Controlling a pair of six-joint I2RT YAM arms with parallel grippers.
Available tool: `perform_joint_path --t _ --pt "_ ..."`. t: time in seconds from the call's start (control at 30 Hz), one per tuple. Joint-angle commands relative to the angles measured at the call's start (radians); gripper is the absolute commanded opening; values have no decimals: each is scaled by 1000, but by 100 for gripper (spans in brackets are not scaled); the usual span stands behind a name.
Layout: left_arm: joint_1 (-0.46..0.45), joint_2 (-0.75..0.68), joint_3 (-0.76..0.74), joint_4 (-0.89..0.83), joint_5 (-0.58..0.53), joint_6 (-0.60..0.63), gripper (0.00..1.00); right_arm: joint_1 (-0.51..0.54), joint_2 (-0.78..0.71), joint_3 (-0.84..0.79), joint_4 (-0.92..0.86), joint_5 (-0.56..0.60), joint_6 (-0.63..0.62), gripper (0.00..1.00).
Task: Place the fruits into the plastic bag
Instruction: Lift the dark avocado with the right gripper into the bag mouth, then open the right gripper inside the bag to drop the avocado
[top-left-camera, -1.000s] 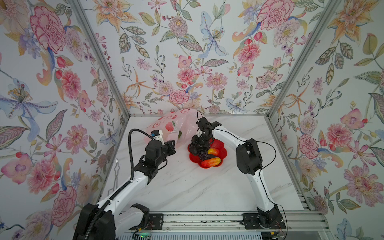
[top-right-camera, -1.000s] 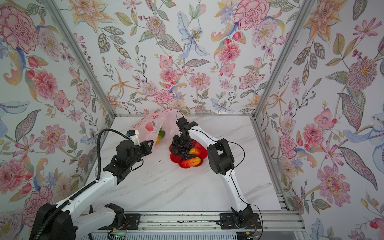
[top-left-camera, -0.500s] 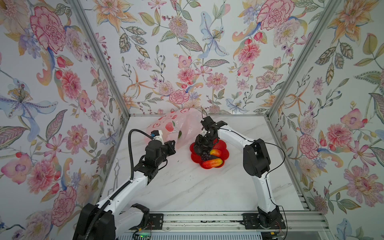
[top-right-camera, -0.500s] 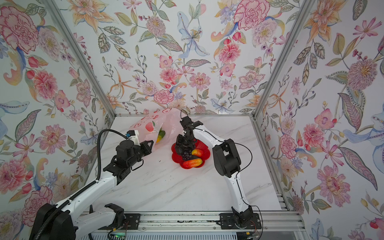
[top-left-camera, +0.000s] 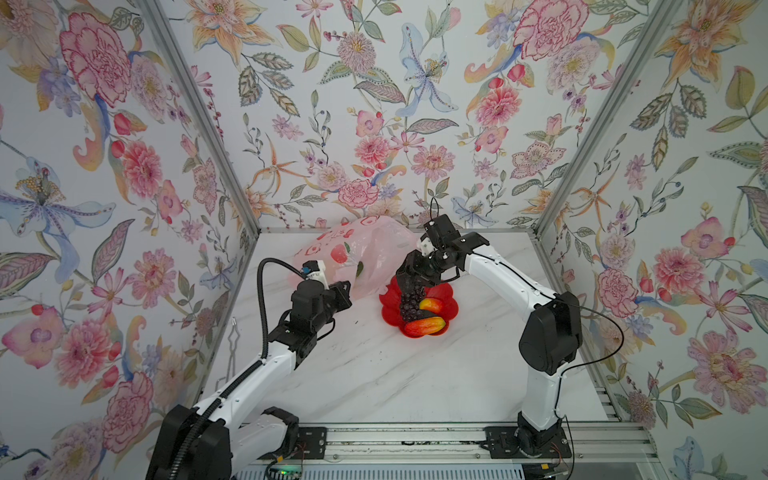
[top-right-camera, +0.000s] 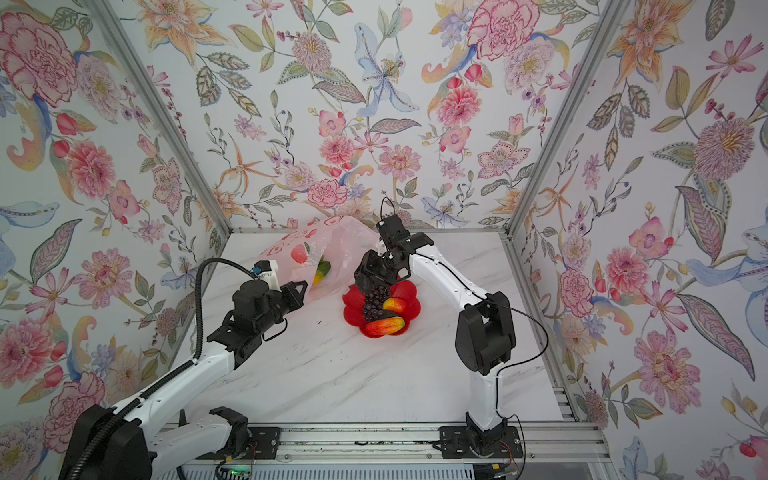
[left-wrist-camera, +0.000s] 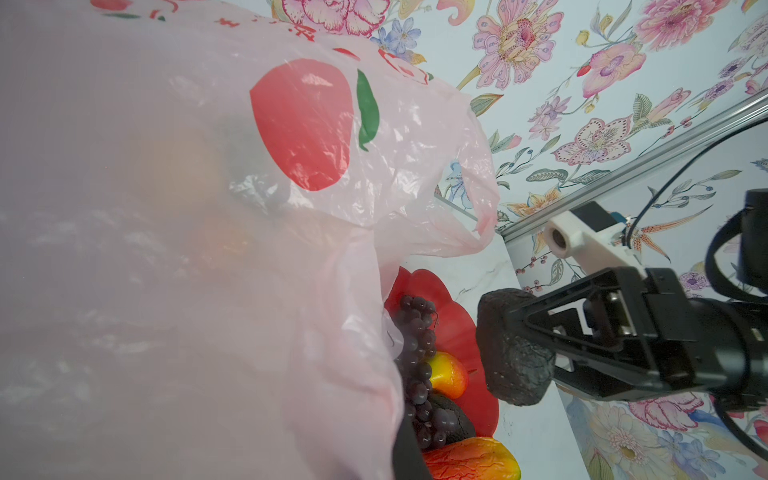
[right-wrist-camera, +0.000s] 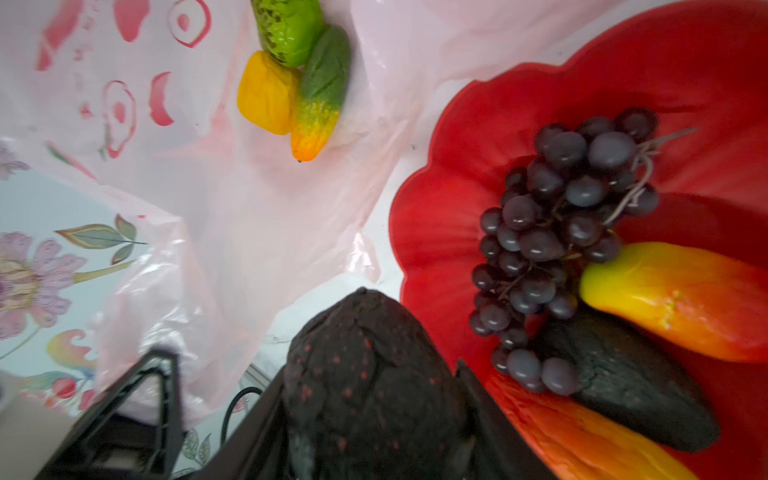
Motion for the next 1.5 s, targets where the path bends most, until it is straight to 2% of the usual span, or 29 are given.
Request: perform_joint_path --t 0.0,0.1,0.47,0.83,1.07,1.23,1.37,1.4,1.43,1.47 --pt "13 13 18 28 23 16 0 10 6 28 98 -67 94 48" --pt "17 18 20 32 27 17 0 19 79 99 152 -96 141 48" --pt "27 30 43 37 37 21 0 64 483 551 208 -177 307 48" --pt "34 67 108 2 67 73 0 91 670 554 644 -235 635 49" --pt "44 85 152 -17 94 107 0 119 756 638 738 -213 715 54" --pt "46 89 163 0 113 109 0 113 794 659 829 -213 783 65" --pt "46 88 163 0 100 106 0 110 796 667 836 -212 784 74" --pt "47 90 162 3 97 103 0 108 795 669 836 -214 782 79" --pt "47 93 162 5 96 98 0 106 793 669 834 -216 781 94" --pt "46 95 162 5 96 94 0 104 792 669 834 -219 780 99"
